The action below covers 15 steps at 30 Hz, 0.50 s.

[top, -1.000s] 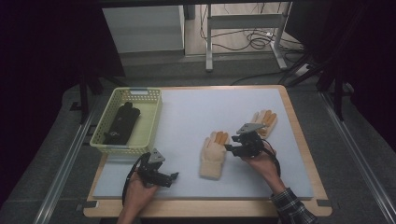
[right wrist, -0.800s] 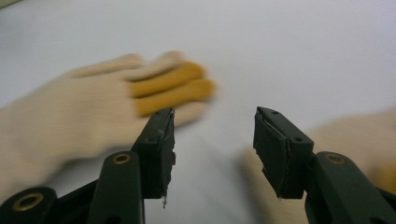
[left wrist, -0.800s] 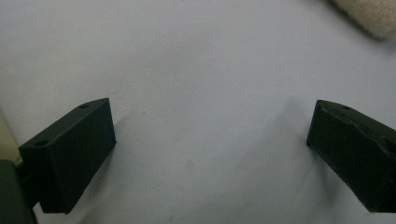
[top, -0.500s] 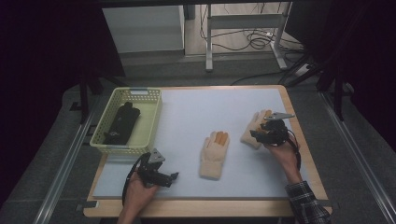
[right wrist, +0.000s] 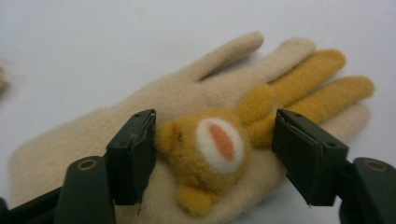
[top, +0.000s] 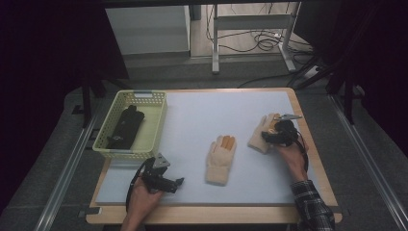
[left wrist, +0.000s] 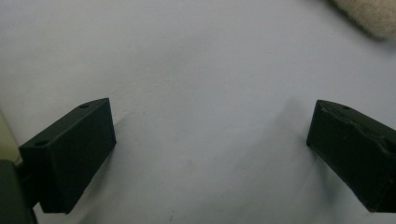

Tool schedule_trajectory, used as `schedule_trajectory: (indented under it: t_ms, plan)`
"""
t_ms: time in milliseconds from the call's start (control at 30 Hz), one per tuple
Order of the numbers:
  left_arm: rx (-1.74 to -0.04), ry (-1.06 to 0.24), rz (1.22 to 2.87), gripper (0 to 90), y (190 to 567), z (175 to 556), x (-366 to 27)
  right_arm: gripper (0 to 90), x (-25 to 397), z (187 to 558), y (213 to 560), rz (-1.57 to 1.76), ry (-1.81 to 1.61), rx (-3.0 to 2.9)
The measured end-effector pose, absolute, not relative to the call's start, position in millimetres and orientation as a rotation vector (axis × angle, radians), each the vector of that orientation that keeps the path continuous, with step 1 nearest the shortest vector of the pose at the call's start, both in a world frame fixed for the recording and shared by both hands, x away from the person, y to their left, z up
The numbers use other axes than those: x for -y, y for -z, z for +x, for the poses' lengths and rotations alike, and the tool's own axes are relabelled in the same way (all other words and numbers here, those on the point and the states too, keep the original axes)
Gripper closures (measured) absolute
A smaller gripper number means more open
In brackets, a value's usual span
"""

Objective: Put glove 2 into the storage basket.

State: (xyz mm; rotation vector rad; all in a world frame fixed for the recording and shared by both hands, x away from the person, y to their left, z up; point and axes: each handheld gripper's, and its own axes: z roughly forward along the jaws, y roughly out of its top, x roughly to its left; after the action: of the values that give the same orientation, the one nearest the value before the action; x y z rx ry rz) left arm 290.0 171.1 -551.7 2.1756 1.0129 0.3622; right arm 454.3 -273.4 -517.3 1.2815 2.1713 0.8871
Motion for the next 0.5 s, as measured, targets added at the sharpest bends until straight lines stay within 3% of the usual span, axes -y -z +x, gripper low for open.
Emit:
schedule_trajectory:
  t_ms: [100, 133, 300, 500]
  plan:
    - [-1.013, -0.362, 2.176, 1.5, 552, 290, -171, 39.6, 272, 455, 519, 1.296, -0.862, -2.157]
    - [-1.012, -0.362, 2.176, 1.5, 552, 290, -171, 53.1, 273, 453, 520, 1.294, -0.876, -2.152]
    - [-1.013, -0.362, 2.176, 1.5, 552, 290, -171, 59.2, 271, 449, 518, 1.278, -0.867, -2.156]
    - [-1.013, -0.362, 2.176, 1.5, 552, 290, -171, 59.5, 275, 441, 507, 1.258, -0.935, -2.154]
